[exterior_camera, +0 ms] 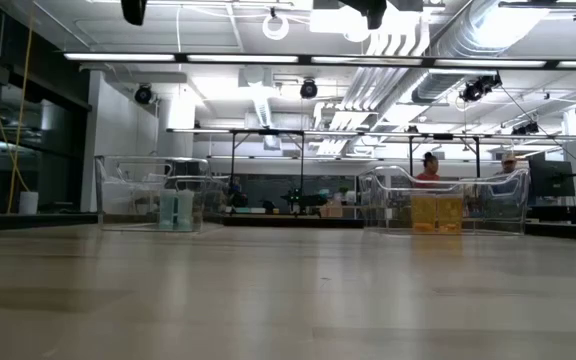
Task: Pick and place medicine bottles into bin by pill shape (circle, oval)
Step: Put the transparent pill bottle into the right transparent bin
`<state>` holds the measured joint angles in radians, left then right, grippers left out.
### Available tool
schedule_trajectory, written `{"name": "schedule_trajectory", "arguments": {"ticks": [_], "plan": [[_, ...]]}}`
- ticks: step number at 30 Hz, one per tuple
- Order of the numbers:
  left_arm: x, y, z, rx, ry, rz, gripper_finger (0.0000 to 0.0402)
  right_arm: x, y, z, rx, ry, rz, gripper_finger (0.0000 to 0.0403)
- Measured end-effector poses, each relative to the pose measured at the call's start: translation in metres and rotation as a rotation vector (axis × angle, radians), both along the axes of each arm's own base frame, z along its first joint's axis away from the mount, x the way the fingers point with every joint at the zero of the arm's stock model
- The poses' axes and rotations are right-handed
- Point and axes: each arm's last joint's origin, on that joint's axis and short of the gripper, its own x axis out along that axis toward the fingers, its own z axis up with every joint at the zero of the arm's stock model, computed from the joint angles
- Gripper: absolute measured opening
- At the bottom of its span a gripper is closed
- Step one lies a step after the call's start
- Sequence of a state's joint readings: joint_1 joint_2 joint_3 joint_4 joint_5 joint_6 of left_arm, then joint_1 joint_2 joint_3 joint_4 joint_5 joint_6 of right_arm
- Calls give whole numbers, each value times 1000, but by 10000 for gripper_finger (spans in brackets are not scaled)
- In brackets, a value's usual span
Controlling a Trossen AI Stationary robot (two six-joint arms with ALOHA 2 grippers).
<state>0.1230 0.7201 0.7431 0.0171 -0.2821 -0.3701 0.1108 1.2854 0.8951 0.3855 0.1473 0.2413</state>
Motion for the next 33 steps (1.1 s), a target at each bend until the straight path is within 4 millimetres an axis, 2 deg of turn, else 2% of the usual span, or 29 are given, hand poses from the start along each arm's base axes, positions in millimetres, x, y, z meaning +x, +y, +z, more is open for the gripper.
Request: {"name": "schedule_trajectory", "arguments": {"ticks": [4, 8, 21, 24, 28, 33], "plan": [[12, -17, -24, 25, -90, -59, 182, 0, 0, 0, -22, 1, 0, 295], [14, -25, -34, 33, -114, -90, 182, 0, 0, 0, -22, 1, 0, 295], [14, -28, -33, 80, -111, -124, 182, 0, 0, 0, -14, 0, 1, 295], [14, -28, -33, 81, -111, -133, 182, 0, 0, 0, 42, 13, -6, 295], [14, -28, -33, 81, -111, -133, 182, -1, 4, 6, 103, 296, -63, 295], [14, -28, -33, 81, -110, -127, 182, -13, 23, 15, 141, 695, -114, 295]]}}
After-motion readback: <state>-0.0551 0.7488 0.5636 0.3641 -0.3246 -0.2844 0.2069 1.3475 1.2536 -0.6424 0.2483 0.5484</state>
